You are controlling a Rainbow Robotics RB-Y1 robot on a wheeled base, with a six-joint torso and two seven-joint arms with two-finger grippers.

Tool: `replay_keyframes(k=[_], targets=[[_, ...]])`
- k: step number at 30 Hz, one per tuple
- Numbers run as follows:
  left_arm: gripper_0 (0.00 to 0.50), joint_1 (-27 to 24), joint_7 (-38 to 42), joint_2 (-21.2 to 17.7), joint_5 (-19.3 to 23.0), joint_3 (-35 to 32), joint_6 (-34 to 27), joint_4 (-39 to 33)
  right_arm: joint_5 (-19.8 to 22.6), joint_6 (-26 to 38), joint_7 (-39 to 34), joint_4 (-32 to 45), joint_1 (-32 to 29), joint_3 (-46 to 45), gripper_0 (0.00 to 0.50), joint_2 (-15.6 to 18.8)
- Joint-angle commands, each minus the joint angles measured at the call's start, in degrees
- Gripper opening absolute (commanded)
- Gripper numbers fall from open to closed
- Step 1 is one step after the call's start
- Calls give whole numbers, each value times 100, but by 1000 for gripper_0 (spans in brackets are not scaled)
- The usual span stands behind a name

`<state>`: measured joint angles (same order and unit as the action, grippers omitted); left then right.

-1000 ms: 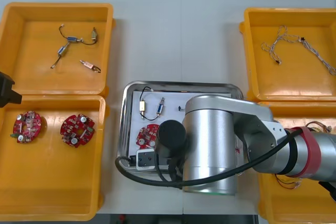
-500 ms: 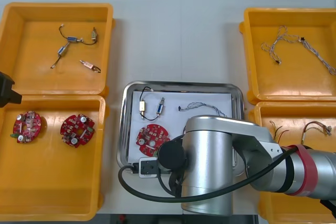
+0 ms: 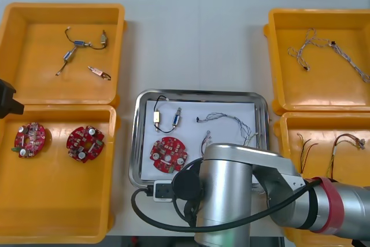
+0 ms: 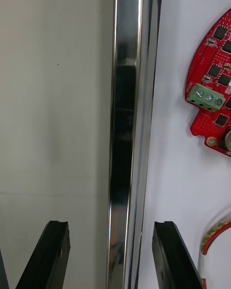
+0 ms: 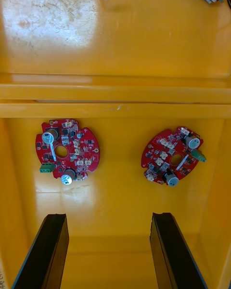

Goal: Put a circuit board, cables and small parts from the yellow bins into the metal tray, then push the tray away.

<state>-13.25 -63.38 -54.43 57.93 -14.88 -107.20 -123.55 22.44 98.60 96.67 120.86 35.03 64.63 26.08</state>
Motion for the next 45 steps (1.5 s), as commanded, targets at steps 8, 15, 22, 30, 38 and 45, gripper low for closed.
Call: replay_keyframes(k=[8, 15, 22, 30, 38, 45], targets=[[500, -187, -377, -261, -54, -94, 59, -134, -240, -385, -95, -168, -75, 252, 500, -174], [500, -187, -377, -261, -54, -94, 59, -134, -363, -385, -122, -168, -75, 305, 500, -86], [500, -187, -377, -261, -54, -94, 59, -134, -530, -385, -131, -168, -75, 358, 426, -86], [500, -187, -377, -261, -54, -94, 59, -134, -689, -385, -166, -168, -84, 437, 210, -77], [500, -187, -377, -261, -54, -94, 59, -134, -689, -385, -183, -159, -75, 437, 0, -68], [500, -187, -377, -261, -54, -94, 59, -134, -768, -385, -218, -168, -58, 437, 0, -68]])
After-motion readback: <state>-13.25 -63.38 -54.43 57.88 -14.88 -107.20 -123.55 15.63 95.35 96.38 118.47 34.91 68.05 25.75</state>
